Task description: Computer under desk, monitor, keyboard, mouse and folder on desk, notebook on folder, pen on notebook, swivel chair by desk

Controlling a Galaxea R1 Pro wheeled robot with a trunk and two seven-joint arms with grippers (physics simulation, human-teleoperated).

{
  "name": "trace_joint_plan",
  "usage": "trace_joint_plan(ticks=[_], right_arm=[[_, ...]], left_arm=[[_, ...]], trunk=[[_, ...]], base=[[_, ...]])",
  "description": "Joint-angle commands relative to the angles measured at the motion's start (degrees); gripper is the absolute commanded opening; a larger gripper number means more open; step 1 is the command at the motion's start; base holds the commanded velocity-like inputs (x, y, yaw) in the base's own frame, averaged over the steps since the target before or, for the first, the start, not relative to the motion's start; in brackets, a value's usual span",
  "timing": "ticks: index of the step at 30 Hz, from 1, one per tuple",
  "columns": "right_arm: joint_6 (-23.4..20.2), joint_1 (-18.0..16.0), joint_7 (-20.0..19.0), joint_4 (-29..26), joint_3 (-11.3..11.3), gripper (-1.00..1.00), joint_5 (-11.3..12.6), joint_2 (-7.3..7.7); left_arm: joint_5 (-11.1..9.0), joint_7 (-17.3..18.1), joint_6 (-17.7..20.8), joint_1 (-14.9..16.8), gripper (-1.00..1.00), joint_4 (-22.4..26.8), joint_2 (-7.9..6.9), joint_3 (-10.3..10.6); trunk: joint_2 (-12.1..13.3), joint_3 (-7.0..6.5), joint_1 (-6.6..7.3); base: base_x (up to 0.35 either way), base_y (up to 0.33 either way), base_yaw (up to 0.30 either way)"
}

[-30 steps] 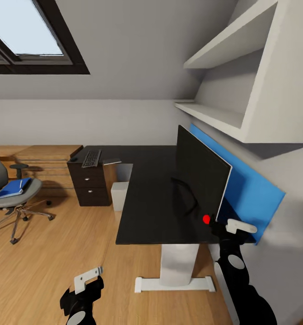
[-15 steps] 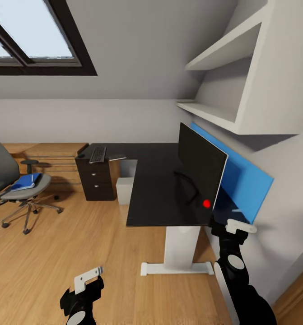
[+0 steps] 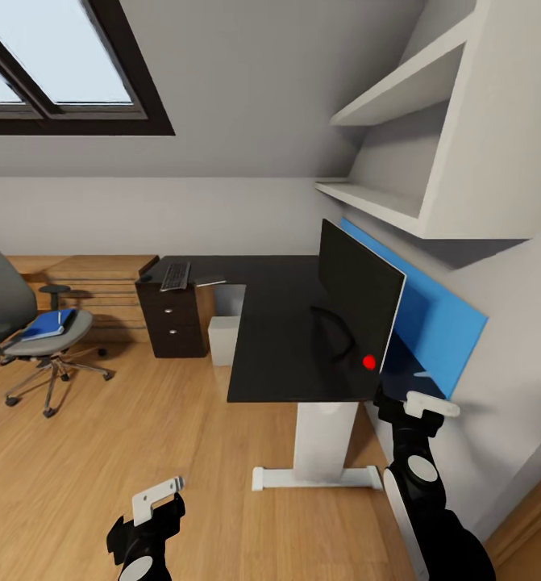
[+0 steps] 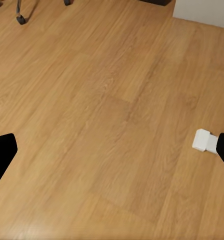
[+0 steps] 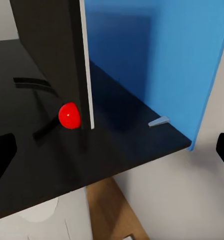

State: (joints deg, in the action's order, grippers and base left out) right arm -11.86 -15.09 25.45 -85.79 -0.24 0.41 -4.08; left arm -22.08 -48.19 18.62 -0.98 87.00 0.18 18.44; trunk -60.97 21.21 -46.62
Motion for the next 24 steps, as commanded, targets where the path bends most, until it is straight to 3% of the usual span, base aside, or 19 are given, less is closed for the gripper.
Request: trace_joint_plan(ticks=[1, 11, 19, 24], right_arm=[[-0.4, 0.0, 0.2, -0.1, 0.0, 1.0, 0.0, 0.0], [-0.4, 0.0, -0.8, -0.1, 0.1, 1.0, 0.2, 0.59], [-0.4, 0.0, -6.0, -0.1, 0.4, 1.0, 0.4, 2.45], [-0.4, 0.0, -9.5, 0.2, 2.3, 1.0, 0.6, 3.33]], left_arm=[[-0.2, -0.3, 0.3, 0.0, 1.0, 0.1, 0.0, 0.1], [-0.2, -0.1, 0.3, 0.0, 1.0, 0.1, 0.0, 0.1], [-0.2, -0.1, 0.3, 0.0, 1.0, 0.1, 0.0, 0.1], [-0.2, -0.1, 0.3, 0.0, 1.0, 0.1, 0.0, 0.1]], trunk=[[0.0, 0.06, -0.02], [0.0, 0.06, -0.02], [0.0, 0.06, -0.02], [0.0, 0.06, -0.02]], base=[[0.143, -0.038, 0.0], [0.249, -0.081, 0.0], [0.168, -0.021, 0.0], [0.172, -0.02, 0.0]])
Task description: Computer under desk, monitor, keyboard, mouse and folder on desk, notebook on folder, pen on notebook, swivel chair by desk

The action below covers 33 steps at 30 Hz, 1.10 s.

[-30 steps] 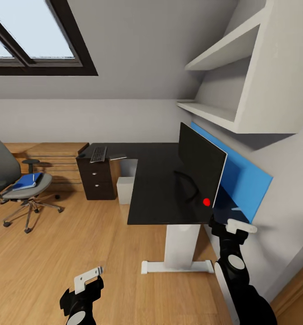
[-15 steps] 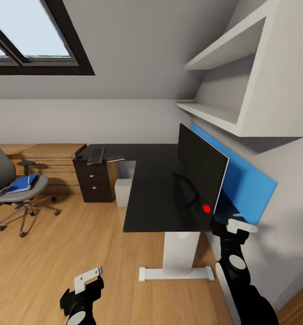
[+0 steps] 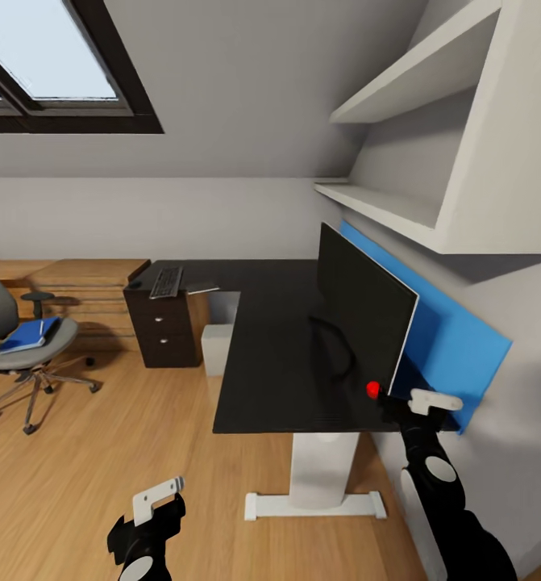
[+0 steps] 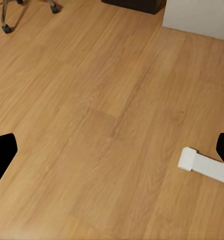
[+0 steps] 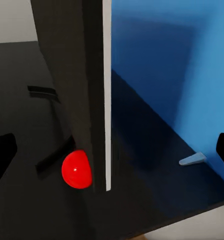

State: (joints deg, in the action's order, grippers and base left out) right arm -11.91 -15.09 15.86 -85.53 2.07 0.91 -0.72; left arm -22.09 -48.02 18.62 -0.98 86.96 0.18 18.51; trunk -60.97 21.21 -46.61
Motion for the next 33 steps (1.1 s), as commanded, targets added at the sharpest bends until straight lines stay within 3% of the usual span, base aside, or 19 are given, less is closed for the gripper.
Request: trace_joint_plan(ticks=[1, 7, 33], right_arm=[[-0.2, 0.0, -0.3, 0.0, 0.5, 1.0, 0.1, 0.04], [2.0, 0.0, -3.2, 0.6, 3.0, 1.0, 0.1, 0.25], [2.9, 0.0, -4.2, 1.3, 3.5, 1.0, 0.2, 0.28]], left_arm=[[-0.2, -0.3, 0.3, 0.0, 1.0, 0.1, 0.0, 0.0], [-0.2, -0.4, 0.3, 0.0, 1.0, -1.1, 0.04, 0.1], [-0.1, -0.6, 0.3, 0.0, 1.0, -1.4, 0.07, 0.2]], trunk=[[0.0, 0.06, -0.03], [0.0, 0.06, -0.03], [0.0, 0.06, -0.03]], base=[[0.249, -0.046, 0.0], [0.192, -0.035, 0.0], [0.079, 0.009, 0.0]])
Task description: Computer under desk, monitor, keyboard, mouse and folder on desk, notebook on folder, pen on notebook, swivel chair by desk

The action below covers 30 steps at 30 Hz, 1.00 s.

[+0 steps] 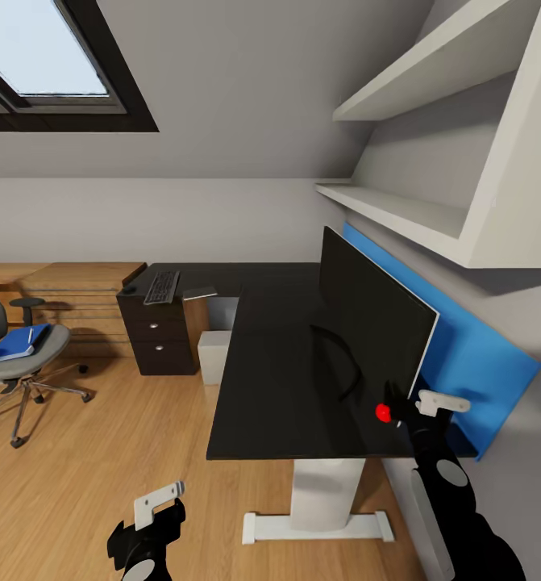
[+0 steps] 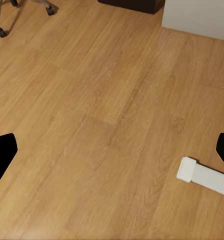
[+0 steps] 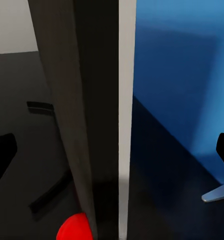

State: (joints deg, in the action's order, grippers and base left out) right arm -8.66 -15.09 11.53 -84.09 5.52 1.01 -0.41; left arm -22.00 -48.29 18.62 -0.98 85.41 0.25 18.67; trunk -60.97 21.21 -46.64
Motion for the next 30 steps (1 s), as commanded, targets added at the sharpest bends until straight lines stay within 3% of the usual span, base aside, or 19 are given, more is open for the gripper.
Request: trace_joint_plan(ticks=[1, 8, 30], right_arm=[[-0.3, 0.0, 0.1, 0.0, 0.0, 1.0, 0.1, -0.03], [-0.3, 0.0, -1.7, 0.5, 0.0, 1.0, 0.1, -0.03], [-0.3, 0.0, -1.9, 0.5, 0.0, 1.0, 0.1, -0.03]], left_arm=[[-0.2, -0.3, 0.3, 0.0, 1.0, 0.1, -0.02, 0.0], [-0.3, -0.2, 0.3, 0.0, 1.0, 0.1, -0.07, 0.0], [-0.2, -0.2, 0.3, 0.0, 1.0, 0.0, 0.01, 0.1]], trunk=[[0.0, 0.06, -0.01], [0.0, 0.06, -0.01], [0.0, 0.06, -0.01]], base=[[0.004, 0.002, 0.0], [0.073, 0.117, 0.0], [0.019, 0.025, 0.0]])
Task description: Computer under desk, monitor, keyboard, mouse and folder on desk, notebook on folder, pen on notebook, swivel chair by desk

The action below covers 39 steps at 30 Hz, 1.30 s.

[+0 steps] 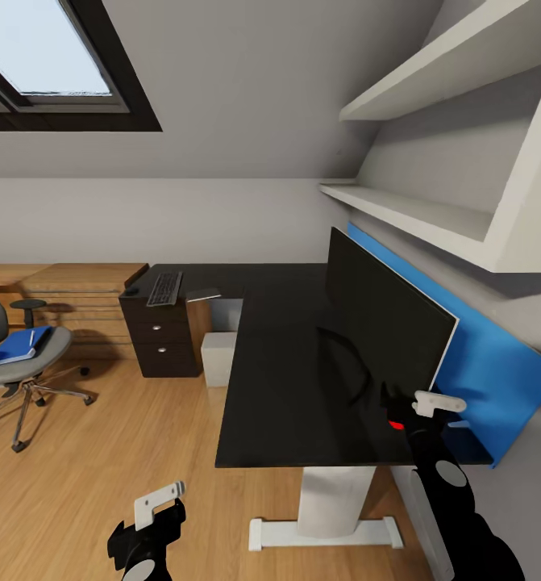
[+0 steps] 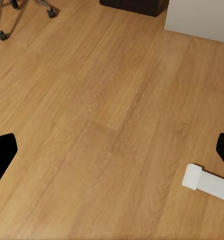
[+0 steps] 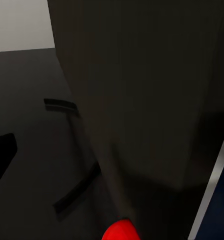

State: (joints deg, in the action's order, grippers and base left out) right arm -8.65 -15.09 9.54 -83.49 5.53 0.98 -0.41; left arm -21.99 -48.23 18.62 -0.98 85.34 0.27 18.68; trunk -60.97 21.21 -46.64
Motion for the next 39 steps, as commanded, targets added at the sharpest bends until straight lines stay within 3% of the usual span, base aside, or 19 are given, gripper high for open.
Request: trace_joint_plan(ticks=[1, 39], right_arm=[[-0.3, 0.0, 0.1, -0.1, 0.0, 1.0, 0.1, -0.03], [-0.2, 0.0, 0.4, -0.2, -0.1, 1.0, -0.1, -0.22]], left_arm=[[-0.2, -0.3, 0.3, 0.0, 1.0, 0.1, -0.01, 0.0], [-0.3, -0.3, 0.3, 0.0, 1.0, 0.1, -0.01, 0.0]], trunk=[[0.0, 0.06, -0.01], [0.0, 0.06, -0.01]], base=[[0.0, 0.0, 0.0], [-0.013, 0.035, 0.0]])
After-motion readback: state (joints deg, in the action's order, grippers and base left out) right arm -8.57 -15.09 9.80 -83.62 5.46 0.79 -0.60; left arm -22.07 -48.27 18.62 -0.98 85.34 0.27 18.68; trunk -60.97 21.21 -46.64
